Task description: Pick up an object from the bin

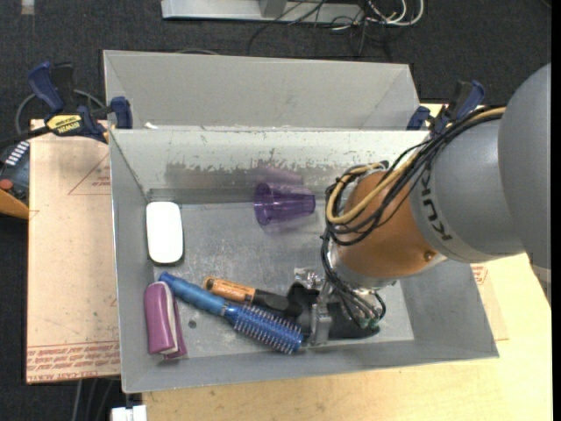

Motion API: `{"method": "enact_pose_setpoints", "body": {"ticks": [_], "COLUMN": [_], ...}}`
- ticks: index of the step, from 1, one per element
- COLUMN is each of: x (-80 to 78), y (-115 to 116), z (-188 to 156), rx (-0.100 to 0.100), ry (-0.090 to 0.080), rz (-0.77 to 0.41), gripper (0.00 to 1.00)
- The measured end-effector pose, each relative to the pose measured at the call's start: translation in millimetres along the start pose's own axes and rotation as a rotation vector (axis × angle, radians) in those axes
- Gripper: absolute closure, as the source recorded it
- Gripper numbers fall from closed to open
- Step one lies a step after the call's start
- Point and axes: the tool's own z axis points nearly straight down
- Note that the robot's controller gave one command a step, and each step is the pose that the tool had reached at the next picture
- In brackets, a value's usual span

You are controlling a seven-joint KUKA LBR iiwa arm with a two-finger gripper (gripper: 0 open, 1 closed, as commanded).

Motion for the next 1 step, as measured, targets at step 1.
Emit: {"method": "enact_pose_setpoints", "body": {"ticks": [1], "x": [0.0], "y": [0.0], "z": [0.0], "rx": [0.000], "ry": [0.000], "rz": [0.000], "gripper": [1.00]}}
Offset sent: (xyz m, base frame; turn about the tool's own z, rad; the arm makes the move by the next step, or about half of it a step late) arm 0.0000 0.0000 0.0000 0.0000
